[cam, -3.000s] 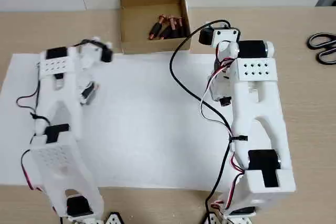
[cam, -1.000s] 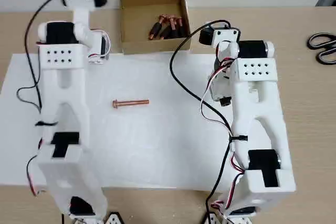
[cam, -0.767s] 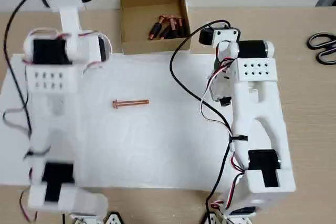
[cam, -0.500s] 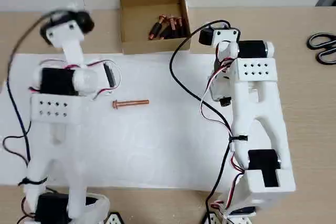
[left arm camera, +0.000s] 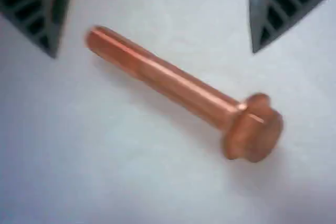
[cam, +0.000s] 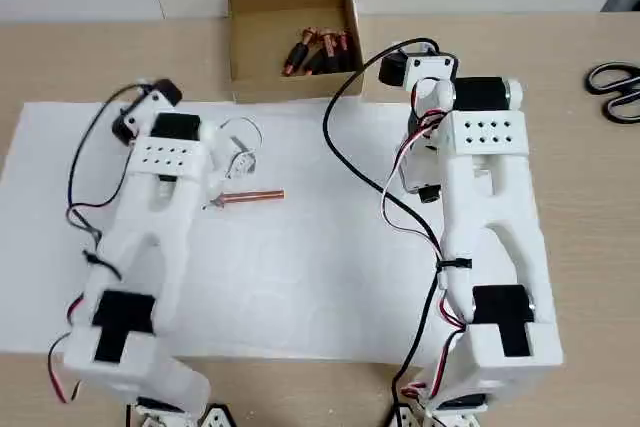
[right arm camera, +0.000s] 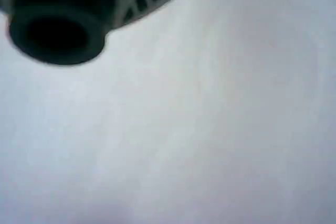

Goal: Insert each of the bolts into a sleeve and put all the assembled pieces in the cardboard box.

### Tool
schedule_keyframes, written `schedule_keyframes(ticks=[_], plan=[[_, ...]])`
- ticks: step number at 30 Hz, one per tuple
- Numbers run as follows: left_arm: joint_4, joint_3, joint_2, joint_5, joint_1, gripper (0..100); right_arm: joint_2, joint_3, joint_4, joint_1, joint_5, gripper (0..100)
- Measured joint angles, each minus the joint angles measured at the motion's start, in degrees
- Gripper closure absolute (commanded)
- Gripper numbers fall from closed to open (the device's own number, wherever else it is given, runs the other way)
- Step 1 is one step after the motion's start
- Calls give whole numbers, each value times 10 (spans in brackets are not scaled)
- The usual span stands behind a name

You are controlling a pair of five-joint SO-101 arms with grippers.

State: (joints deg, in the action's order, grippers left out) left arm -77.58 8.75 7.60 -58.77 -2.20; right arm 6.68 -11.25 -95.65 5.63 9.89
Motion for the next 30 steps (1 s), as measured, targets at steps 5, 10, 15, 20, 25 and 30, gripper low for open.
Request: schedule_keyframes(ticks=[5, 10, 15, 20, 25, 30], plan=[[-3, 0, 26, -25, 0, 803, 0, 0, 0, 0, 0, 995], [-4, 2, 32, -27, 1, 804, 0, 0, 0, 0, 0, 995], [15, 5, 34, -27, 1, 804, 0, 0, 0, 0, 0, 995], [43, 22, 34, -27, 1, 804, 0, 0, 0, 0, 0, 995], [81, 57, 34, -28, -1, 804, 0, 0, 0, 0, 0, 995], [118, 82, 34, -29, -1, 805, 0, 0, 0, 0, 0, 995]])
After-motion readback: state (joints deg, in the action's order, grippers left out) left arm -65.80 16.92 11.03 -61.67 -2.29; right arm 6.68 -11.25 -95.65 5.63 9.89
